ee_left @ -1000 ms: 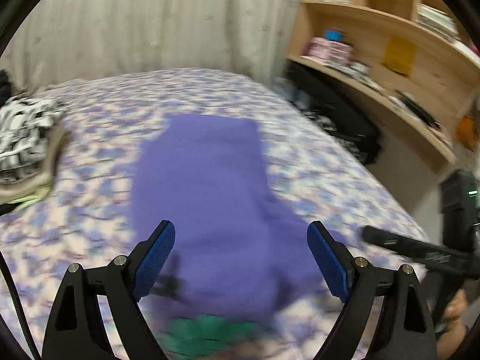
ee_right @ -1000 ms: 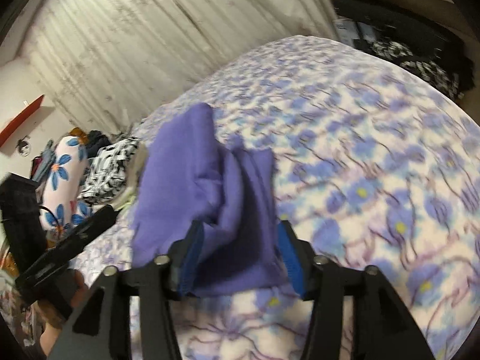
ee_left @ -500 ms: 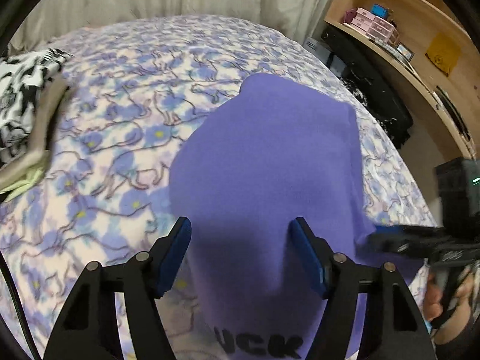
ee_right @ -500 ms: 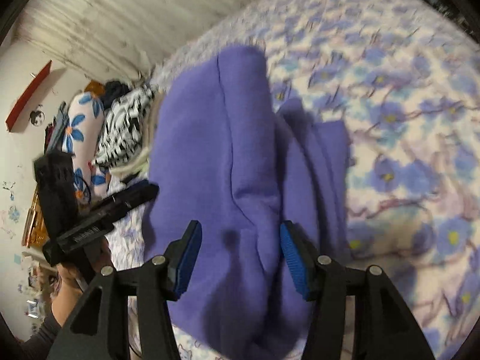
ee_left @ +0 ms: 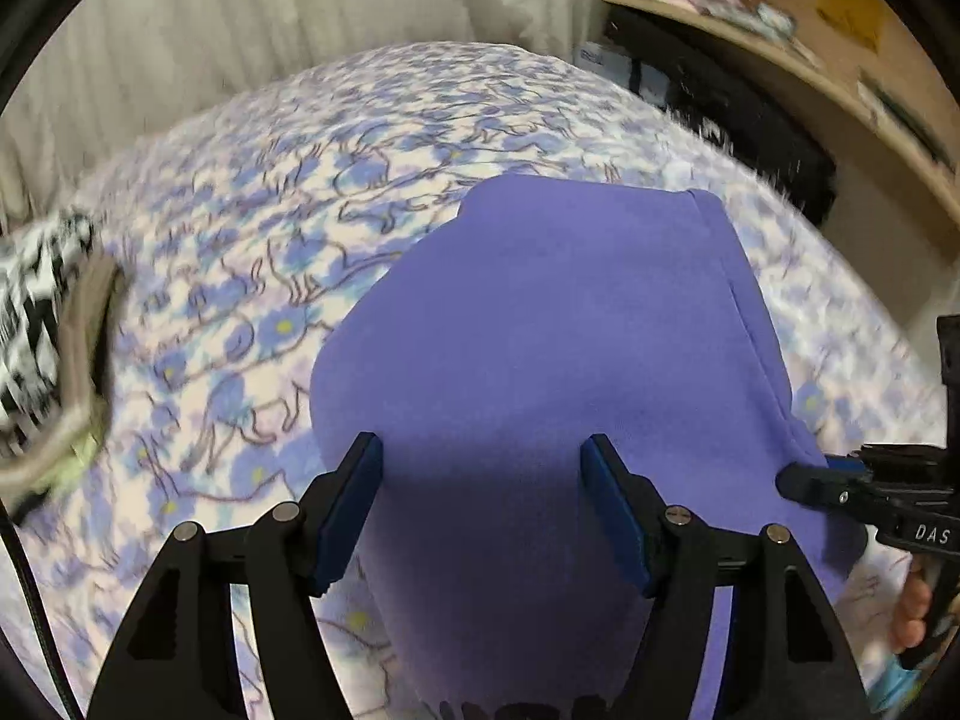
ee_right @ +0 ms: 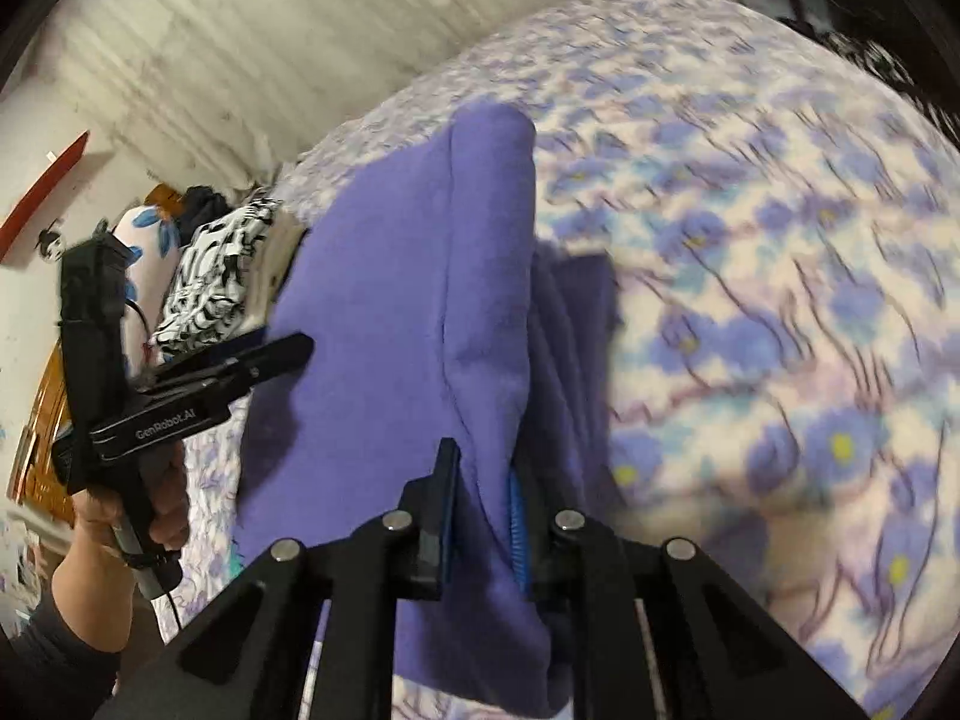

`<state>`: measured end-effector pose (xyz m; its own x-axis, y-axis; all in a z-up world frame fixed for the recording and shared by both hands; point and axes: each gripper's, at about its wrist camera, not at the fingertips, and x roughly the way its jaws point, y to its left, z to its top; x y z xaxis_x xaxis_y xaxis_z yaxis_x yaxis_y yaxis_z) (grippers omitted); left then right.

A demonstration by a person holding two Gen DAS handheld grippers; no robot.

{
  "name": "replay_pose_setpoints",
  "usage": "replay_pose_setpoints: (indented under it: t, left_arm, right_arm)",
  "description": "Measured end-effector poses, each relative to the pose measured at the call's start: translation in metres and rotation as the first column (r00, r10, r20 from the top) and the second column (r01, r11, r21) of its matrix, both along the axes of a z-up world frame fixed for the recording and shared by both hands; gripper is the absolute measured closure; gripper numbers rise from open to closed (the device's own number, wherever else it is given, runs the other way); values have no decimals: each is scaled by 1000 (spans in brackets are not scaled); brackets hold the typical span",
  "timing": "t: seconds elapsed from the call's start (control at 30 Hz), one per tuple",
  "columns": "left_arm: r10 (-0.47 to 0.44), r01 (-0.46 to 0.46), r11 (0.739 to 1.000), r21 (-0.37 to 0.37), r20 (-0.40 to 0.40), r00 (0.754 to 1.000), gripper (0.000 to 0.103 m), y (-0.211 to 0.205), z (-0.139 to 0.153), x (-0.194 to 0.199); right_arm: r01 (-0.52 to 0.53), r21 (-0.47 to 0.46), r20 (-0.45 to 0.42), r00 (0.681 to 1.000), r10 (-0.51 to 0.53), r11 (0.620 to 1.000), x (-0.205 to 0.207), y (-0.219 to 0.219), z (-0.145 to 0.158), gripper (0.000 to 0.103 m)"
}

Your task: Fold large clothes

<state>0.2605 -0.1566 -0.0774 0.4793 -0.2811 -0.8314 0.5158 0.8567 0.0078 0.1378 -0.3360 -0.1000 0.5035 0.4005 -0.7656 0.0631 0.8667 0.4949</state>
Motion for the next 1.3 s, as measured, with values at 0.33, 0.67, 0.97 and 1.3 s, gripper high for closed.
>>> replay_pose_setpoints:
  t: [0.33, 0.67, 0.97, 1.3]
  left_arm:
    - [20, -25, 998, 60, 87, 996, 33, -16, -10, -6]
    - [4, -4, 1000, -6, -8, 1000, 27, -2, -4, 9]
    - [25, -29, 996, -90, -53, 998, 27, 18, 9, 29]
    - [118, -138, 980, -146, -140, 983, 28, 45, -9, 57]
  right_arm:
    - [-7, -49, -65, 998, 4, 999, 15, 10, -8, 80]
    - [81, -11, 21, 996, -81, 997, 91, -20, 21, 36]
    - [36, 104, -9, 999, -36, 994, 128, -30, -14, 85]
    - [58, -150, -79, 994, -70, 987, 136, -8, -28, 82]
